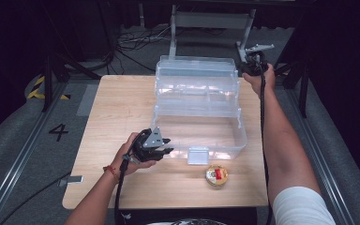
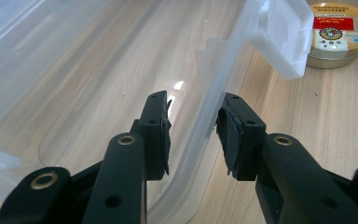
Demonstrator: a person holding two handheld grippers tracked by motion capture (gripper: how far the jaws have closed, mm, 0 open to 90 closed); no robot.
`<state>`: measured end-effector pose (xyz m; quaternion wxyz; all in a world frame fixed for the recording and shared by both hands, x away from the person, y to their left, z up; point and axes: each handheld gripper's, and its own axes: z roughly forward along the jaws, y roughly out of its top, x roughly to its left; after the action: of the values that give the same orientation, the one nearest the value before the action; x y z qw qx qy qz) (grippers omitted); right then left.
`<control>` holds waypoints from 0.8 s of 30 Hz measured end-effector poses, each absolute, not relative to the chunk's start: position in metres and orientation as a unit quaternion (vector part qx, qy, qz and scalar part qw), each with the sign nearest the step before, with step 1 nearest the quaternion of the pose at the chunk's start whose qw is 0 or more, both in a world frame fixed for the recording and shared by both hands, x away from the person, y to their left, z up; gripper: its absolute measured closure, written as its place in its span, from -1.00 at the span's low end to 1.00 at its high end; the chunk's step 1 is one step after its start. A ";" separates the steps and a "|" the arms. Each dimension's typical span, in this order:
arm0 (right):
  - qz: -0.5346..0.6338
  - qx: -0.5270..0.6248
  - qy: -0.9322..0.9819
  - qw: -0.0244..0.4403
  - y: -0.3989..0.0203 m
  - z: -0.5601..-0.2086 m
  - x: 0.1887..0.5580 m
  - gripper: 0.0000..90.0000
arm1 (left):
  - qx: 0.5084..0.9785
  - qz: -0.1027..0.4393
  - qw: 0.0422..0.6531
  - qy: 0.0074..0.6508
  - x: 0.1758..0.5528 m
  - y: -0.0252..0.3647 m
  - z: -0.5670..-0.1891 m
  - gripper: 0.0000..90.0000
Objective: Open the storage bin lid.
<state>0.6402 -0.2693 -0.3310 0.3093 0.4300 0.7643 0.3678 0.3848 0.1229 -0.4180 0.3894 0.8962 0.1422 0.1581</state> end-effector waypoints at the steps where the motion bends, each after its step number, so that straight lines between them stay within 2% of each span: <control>1: 0.369 0.429 0.764 0.309 -0.269 -0.330 0.639 0.80 | 0.896 0.158 0.390 0.142 0.385 0.123 -0.418 0.44; 14: 0.383 0.404 0.770 0.311 -0.271 -0.320 0.609 0.76 | 0.896 0.156 0.391 0.142 0.385 0.123 -0.419 0.44; 24: 0.395 0.380 0.777 0.309 -0.277 -0.315 0.575 0.65 | 0.895 0.157 0.391 0.142 0.385 0.123 -0.419 0.43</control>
<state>0.5746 -0.2775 -0.3150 0.3091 0.3801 0.7770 0.3952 0.3855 0.1227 -0.4186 0.3915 0.8955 0.1422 0.1570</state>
